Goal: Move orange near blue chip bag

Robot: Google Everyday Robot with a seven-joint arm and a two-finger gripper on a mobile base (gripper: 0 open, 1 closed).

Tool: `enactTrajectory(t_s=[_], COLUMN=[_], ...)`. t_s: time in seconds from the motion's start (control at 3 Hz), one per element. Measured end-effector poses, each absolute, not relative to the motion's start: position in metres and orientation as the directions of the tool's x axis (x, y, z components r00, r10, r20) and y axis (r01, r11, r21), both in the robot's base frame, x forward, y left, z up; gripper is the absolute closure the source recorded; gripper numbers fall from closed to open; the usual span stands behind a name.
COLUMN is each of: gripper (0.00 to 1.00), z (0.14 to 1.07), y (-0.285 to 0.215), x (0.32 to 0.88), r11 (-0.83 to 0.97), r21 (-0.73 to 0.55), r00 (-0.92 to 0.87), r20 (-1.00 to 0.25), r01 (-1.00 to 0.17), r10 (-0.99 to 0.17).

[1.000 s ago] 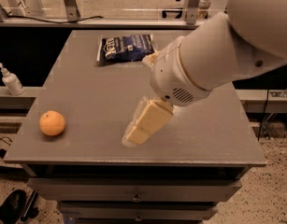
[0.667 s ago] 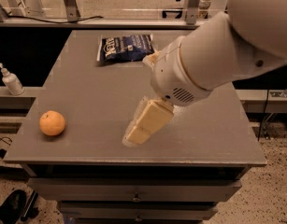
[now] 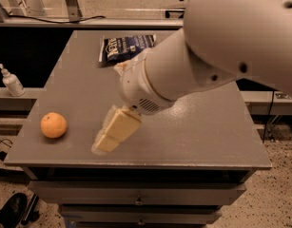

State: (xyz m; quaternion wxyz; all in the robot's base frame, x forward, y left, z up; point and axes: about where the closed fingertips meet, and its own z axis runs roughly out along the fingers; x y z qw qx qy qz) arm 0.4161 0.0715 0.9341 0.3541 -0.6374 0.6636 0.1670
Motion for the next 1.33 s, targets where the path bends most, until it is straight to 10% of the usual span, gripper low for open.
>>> enactTrajectory(t_s=[1.33], gripper=[0.0], z=[0.857], y=[0.21], x=[0.42], r11=[0.099], r21=[-0.12], r00=[0.045], r20=[-0.829], r01=[-0.988], r10=[-0.557])
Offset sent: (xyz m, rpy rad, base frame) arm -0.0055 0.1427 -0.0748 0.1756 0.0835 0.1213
